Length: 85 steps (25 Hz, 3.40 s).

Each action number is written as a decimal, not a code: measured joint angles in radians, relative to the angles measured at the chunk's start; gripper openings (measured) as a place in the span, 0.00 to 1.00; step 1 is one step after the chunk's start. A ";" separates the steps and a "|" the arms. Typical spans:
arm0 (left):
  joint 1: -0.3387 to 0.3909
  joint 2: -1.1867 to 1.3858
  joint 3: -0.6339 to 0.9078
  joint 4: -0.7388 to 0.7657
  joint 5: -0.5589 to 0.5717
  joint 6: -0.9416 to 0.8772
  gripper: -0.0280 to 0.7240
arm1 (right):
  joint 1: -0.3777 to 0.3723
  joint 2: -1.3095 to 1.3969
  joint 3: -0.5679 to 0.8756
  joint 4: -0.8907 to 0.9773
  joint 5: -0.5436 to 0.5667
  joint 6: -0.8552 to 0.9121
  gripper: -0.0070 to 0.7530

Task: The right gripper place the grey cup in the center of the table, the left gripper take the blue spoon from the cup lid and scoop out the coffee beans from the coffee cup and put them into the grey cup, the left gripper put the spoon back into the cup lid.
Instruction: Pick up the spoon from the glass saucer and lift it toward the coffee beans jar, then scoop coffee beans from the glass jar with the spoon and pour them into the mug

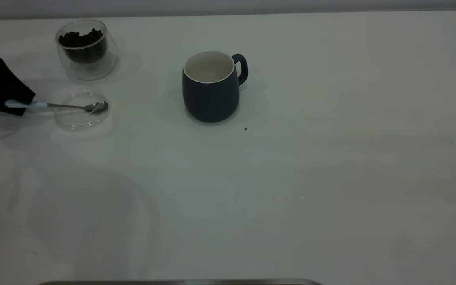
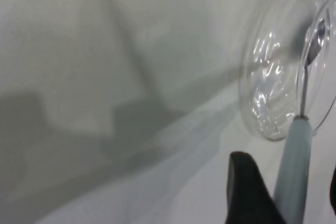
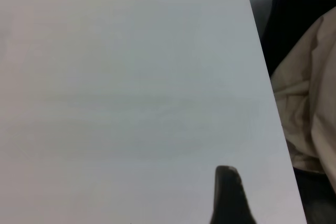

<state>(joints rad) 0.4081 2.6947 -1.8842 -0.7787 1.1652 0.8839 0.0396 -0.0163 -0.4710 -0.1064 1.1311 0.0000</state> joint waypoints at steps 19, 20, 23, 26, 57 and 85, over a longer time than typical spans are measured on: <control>0.001 0.000 0.001 -0.032 0.000 -0.045 0.30 | 0.000 0.000 0.000 0.000 0.000 0.000 0.61; 0.001 -0.002 0.001 -0.032 0.000 -0.060 0.30 | 0.000 0.000 0.000 0.000 0.000 0.000 0.61; 0.001 -0.018 0.001 -0.030 0.000 -0.088 0.29 | 0.000 0.000 0.000 0.000 0.000 0.000 0.61; 0.001 -0.064 0.001 -0.028 0.000 -0.100 0.22 | 0.000 0.000 0.000 0.000 0.000 0.000 0.61; -0.010 -0.292 0.001 -0.163 0.000 -0.153 0.21 | 0.000 0.000 0.000 0.000 0.000 0.000 0.61; -0.019 -0.147 0.001 -0.235 -0.123 -0.127 0.21 | 0.000 0.000 0.000 0.000 0.000 0.000 0.61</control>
<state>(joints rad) 0.3895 2.5473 -1.8834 -1.0133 1.0418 0.7569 0.0396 -0.0163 -0.4710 -0.1064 1.1311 0.0000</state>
